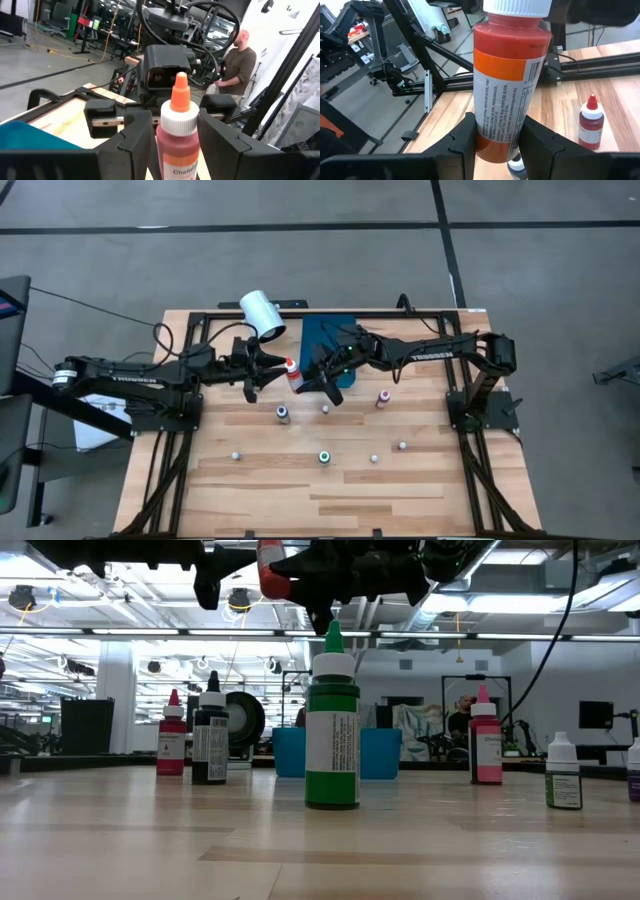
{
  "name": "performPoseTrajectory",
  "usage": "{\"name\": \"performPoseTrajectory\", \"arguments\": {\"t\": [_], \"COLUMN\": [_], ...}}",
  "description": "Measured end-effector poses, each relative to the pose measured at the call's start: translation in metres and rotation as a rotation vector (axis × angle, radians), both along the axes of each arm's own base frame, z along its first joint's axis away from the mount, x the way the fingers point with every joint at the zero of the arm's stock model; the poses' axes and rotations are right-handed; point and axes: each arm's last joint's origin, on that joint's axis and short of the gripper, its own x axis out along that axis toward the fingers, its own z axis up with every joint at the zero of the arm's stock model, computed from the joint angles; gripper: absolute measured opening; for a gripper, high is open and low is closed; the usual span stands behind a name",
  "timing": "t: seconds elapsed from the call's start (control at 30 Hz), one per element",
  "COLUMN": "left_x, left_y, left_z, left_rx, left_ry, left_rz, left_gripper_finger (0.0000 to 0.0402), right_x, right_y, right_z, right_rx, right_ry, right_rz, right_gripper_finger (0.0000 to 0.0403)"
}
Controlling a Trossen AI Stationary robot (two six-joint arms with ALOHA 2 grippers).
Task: Pick & Place food coloring
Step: Put the big orange food coloring bottle into the blue bin
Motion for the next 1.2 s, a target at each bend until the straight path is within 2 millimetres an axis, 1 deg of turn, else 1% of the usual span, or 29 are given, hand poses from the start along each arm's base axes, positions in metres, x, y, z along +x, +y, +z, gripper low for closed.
{"name": "performPoseTrajectory", "arguments": {"t": [0.13, 0.37, 0.47, 0.63, 0.8, 1.2], "left_x": [-0.001, -0.002, -0.003, -0.003, -0.003, -0.003], "left_y": [0.006, 0.013, 0.014, 0.016, 0.015, 0.014], "left_z": [0.000, 0.001, 0.000, 0.000, 0.001, 0.004], "left_rx": [-0.031, -0.037, -0.049, -0.058, -0.054, -0.056], "left_ry": [-0.007, -0.009, -0.009, -0.010, -0.012, -0.040], "left_rz": [0.014, -0.014, -0.031, -0.027, -0.060, -0.099], "left_gripper_finger": [0.0147, 0.0148, 0.0158, 0.0188, 0.0210, 0.0215], "right_x": [0.000, -0.001, 0.000, 0.000, 0.000, 0.000], "right_y": [0.000, 0.000, 0.000, 0.000, 0.001, -0.002], "right_z": [-0.002, -0.002, -0.002, -0.002, -0.002, -0.003], "right_rx": [0.002, 0.005, 0.004, -0.002, -0.003, -0.004], "right_ry": [0.017, 0.022, 0.022, 0.021, 0.021, 0.023], "right_rz": [-0.006, -0.003, -0.004, -0.016, -0.014, -0.028], "right_gripper_finger": [0.0113, 0.0113, 0.0113, 0.0113, 0.0113, 0.0113]}}
